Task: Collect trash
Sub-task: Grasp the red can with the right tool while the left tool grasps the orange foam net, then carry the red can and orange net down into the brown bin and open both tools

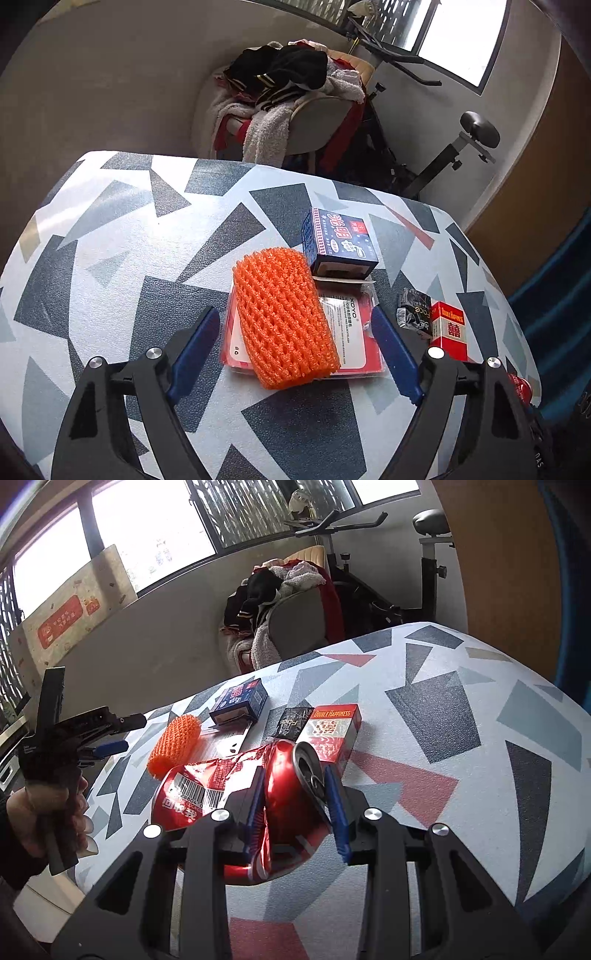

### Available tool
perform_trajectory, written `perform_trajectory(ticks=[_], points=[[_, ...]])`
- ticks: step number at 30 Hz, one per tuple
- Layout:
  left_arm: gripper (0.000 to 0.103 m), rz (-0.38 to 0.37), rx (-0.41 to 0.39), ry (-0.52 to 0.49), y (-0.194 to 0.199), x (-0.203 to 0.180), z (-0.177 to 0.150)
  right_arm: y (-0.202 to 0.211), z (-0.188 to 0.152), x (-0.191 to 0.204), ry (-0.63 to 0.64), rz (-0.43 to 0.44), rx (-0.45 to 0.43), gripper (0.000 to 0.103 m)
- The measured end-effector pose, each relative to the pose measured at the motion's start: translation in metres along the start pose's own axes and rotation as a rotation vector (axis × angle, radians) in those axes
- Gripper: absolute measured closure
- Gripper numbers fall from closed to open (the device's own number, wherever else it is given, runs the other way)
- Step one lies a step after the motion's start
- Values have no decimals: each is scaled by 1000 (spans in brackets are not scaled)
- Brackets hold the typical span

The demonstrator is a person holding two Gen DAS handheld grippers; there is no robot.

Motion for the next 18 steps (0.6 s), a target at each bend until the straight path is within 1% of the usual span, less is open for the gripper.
perform_trajectory(ticks=[2,5,6,7,8,9,10,13,18], points=[[21,48,3,-42,-20,-2,4,1,-3,-3,-10,-1,4,68],[22,100,36,-50,-45,3,-1,2,-9,-5,-23,4,11,68],[31,114,52,-45,-51,6,-5,3,-11,-5,-26,6,15,68],[49,118,70,-34,-55,8,-9,3,-13,-5,-26,9,19,68],[57,105,83,-18,-57,11,-12,4,-15,-4,-25,11,22,68],[69,95,71,-7,-54,12,-14,5,-16,-4,-21,13,24,68],[78,88,57,-11,-49,13,-13,6,-17,-2,-19,15,26,68],[81,57,42,-50,-27,10,-17,12,-18,3,-22,30,23,68],[81,-19,5,-83,36,3,-36,31,-14,18,-3,60,-8,68]])
Point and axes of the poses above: each gripper's, at about its wrist camera, not at the fingertips, and y roughly against the way its jaws point, x to its left, z to its top, the point moved 8 cm from there along -y, roughly the way its jaws point, and after that the axes turned 7 degrees about -x, right-handed, at the moved point
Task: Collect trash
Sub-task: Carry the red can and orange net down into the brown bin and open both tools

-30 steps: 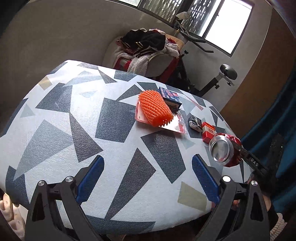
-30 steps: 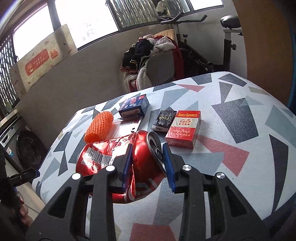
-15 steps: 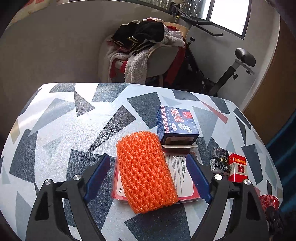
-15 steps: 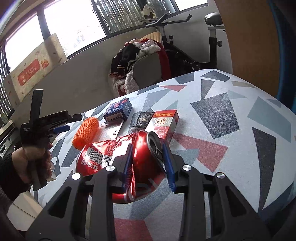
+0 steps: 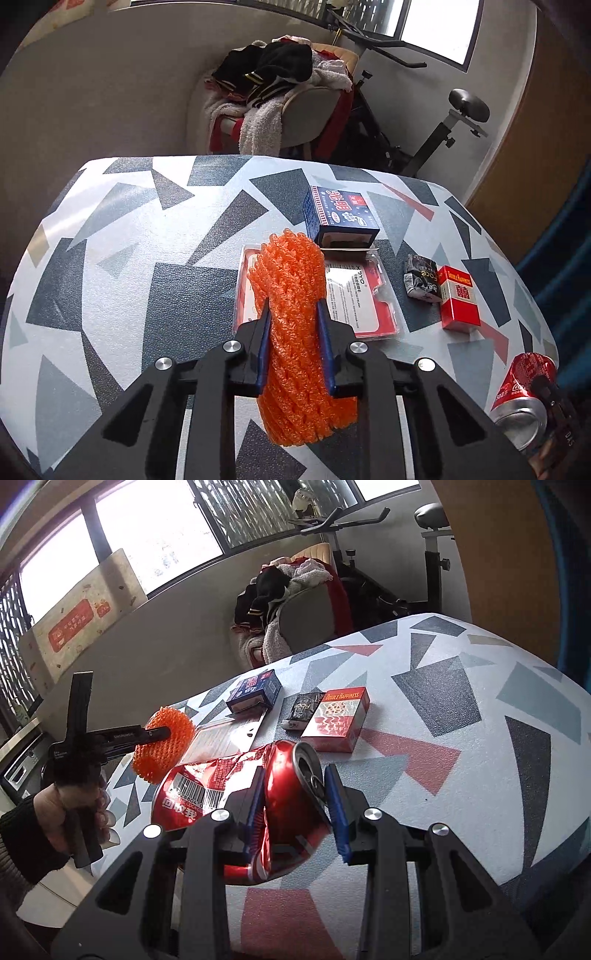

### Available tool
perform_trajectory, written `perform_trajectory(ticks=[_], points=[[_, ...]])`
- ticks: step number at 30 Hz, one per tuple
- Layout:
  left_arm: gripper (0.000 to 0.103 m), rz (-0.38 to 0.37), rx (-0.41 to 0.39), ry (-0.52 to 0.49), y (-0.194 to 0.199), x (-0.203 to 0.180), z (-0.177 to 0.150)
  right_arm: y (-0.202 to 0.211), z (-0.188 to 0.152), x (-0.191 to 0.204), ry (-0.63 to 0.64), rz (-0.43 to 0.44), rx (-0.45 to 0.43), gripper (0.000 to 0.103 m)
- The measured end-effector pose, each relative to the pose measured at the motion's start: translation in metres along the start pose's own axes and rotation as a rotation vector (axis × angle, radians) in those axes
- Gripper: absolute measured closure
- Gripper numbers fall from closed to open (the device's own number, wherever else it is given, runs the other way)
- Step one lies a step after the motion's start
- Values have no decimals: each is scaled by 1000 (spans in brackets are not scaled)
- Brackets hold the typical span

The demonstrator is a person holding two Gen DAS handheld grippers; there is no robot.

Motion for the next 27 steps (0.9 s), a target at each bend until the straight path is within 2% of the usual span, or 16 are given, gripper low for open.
perform_trajectory(ticks=[6,14,21,27], points=[[81,-63,-1,-60,75,-21,-56,28,-4,14,15,16,-6,68],[81,-113,32,-167,143,-50,-146,67,-14,28,41,25,-15,68],[80,-164,86,-150,173,-66,-207,87,-29,34,62,27,2,68],[78,-190,116,-154,179,-72,-233,95,-45,36,77,27,31,68]])
Point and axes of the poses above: each gripper's, at about its wrist camera, not at the fingertips, and y roughly against the way its jaws point, x to its left, z to its top, the point moved 8 cm from there along -y, roughly the way its jaws point, and after that the axes turned 7 degrees about -x, right-handed, at the moved point
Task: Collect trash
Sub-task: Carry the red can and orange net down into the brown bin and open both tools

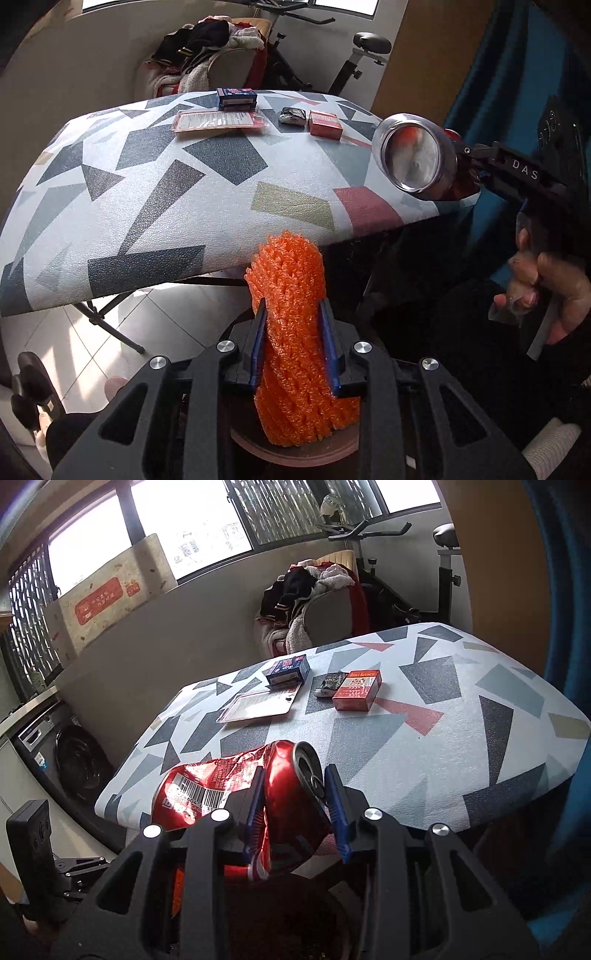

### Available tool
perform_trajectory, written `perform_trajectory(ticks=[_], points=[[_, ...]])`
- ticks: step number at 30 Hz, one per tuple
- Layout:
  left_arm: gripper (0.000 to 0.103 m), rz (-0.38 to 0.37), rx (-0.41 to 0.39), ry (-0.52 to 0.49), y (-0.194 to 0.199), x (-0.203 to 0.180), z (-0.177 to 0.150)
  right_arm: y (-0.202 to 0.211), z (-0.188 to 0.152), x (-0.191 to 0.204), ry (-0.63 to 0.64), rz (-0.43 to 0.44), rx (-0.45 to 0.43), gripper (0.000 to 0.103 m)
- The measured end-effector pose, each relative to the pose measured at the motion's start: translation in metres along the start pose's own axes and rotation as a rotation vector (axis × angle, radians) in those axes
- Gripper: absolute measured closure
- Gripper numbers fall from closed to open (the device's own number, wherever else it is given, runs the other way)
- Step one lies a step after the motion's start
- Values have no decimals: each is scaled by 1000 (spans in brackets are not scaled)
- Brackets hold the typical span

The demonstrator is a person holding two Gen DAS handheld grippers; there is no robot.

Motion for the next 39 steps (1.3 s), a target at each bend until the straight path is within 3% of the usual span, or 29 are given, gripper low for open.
perform_trajectory(ticks=[5,7,10,15,22,26,39], points=[[69,1,2,0,3,-2,-4,4,-16,6,21,9,31,68],[44,7,-9,12,6,1,-3,4,-21,7,26,7,40,68],[30,14,-63,24,19,5,4,4,-29,8,29,9,51,68],[15,85,-158,-17,43,19,19,-1,-54,18,63,35,100,68],[12,187,-262,-91,64,46,20,-15,-90,48,189,97,201,68],[12,194,-284,-13,69,63,19,-22,-103,53,231,92,251,68],[12,225,-231,24,55,73,12,-32,-118,54,267,72,308,68]])
Point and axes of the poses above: each gripper's, at about its wrist camera, not at the fingertips, and y roughly against the way its jaws point, x to its left, z to its top, the point moved 8 cm from there along -y, roughly the way its jaws point, and after that the axes turned 7 degrees about -x, right-handed, at the moved point
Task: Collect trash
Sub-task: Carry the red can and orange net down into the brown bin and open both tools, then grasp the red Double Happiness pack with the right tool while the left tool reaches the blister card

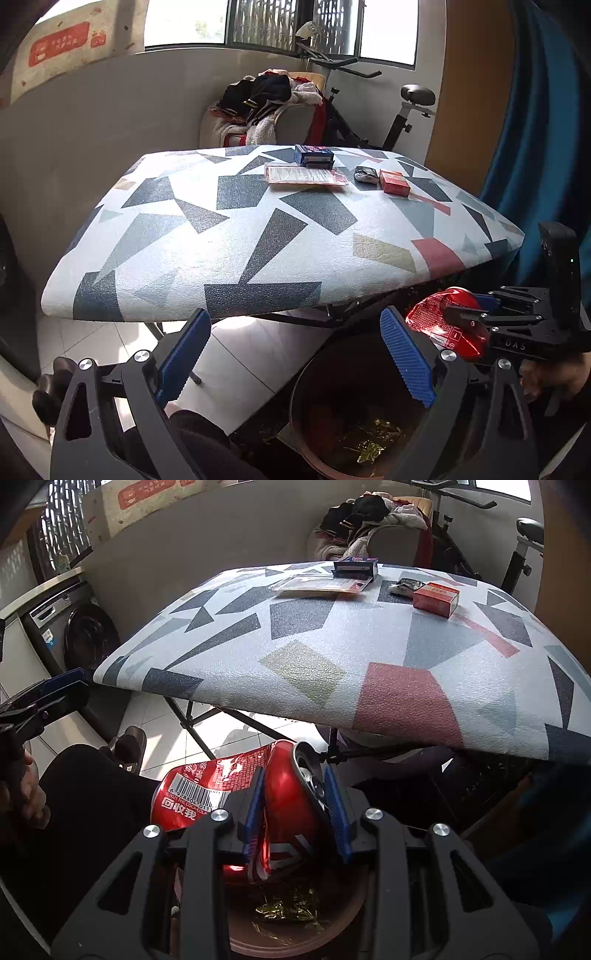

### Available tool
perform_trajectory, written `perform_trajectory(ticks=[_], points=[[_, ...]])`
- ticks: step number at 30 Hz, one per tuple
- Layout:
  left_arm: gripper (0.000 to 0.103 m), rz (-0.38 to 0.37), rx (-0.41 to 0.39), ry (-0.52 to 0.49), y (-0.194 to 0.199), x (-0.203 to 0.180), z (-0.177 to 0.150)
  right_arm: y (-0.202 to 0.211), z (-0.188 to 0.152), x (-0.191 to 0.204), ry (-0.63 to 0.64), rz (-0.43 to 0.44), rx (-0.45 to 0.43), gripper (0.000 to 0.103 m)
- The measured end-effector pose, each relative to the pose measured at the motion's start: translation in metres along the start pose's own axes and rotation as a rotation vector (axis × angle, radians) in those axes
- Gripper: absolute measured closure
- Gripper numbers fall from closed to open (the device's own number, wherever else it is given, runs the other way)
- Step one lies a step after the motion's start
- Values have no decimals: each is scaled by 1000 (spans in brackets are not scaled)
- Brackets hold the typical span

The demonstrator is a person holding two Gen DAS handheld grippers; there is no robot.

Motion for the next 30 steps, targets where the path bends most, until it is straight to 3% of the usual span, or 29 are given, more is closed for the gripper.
perform_trajectory(ticks=[15,18,20,22,30], points=[[12,22,16,3,-5,0,-2,-6,-3,-1,-1,3,26,64],[12,23,16,2,-5,1,-2,-6,-2,-4,-7,-8,21,31],[12,24,19,-3,-6,1,-3,-6,-1,-5,-14,-13,15,24],[12,24,20,-7,-6,0,-3,-6,-1,-6,-28,-6,17,8],[12,32,20,3,-7,2,-3,-7,-2,-7,-22,-22,21,6]])
Point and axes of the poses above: each gripper's, at about its wrist camera, not at the fingertips, and y roughly against the way its jaws point, x to its left, z to its top, the point moved 8 cm from there along -y, roughly the way its jaws point, and after that the axes turned 7 degrees about -x, right-handed, at the moved point
